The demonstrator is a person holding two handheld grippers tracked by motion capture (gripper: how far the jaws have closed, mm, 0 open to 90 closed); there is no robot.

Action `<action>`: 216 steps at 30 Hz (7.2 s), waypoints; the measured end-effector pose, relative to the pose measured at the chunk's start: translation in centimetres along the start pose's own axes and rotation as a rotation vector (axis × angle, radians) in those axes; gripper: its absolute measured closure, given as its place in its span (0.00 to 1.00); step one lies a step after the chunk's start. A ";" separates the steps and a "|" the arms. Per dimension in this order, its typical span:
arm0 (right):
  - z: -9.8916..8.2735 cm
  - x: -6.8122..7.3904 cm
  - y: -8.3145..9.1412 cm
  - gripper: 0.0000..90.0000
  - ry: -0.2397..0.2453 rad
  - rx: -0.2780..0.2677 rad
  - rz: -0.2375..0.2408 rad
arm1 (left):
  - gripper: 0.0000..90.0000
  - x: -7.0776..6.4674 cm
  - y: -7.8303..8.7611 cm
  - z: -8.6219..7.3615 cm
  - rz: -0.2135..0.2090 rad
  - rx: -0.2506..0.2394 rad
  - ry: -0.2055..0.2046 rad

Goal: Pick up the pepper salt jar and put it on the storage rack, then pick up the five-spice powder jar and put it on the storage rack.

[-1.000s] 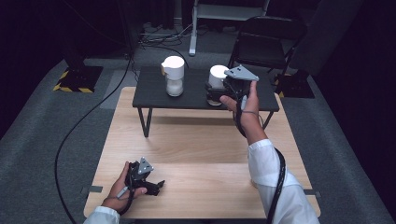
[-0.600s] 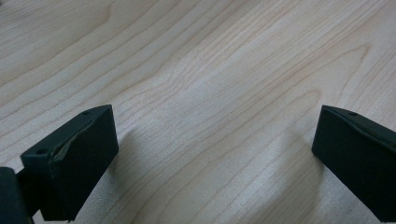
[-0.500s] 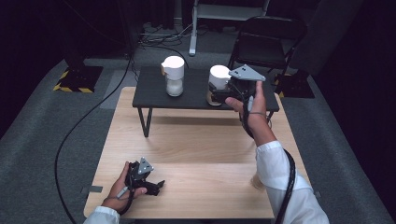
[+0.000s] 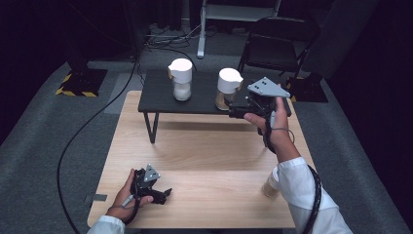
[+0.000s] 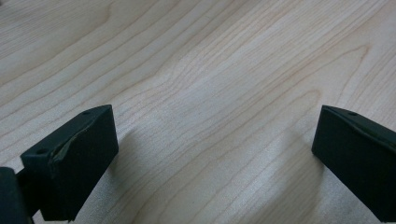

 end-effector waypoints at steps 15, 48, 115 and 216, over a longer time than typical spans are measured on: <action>-3.2 -0.4 3.1 0.01 0.054 -0.038 0.018 | 0.00 0.0 0.0 0.0 0.001 -0.001 -0.001; -12.8 1.2 8.8 0.01 0.126 -0.024 0.054 | 0.00 0.0 0.0 0.0 0.000 0.000 0.000; -27.4 -4.5 11.5 0.01 0.010 0.349 0.033 | 0.00 0.0 0.0 0.0 0.000 0.001 -0.002; -28.3 -8.1 9.1 0.01 -0.197 0.545 0.052 | 0.00 0.3 -0.2 0.3 -0.004 0.002 -0.014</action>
Point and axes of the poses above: each handheld gripper's, and its own axes: y roughly backward along the jaws, z roughly out of its top, x roughly to its left, the point moved 2 cm from there along -y, roughly forward along the jaws, and after that the axes turned 10 degrees about x, right-handed, at the moved point
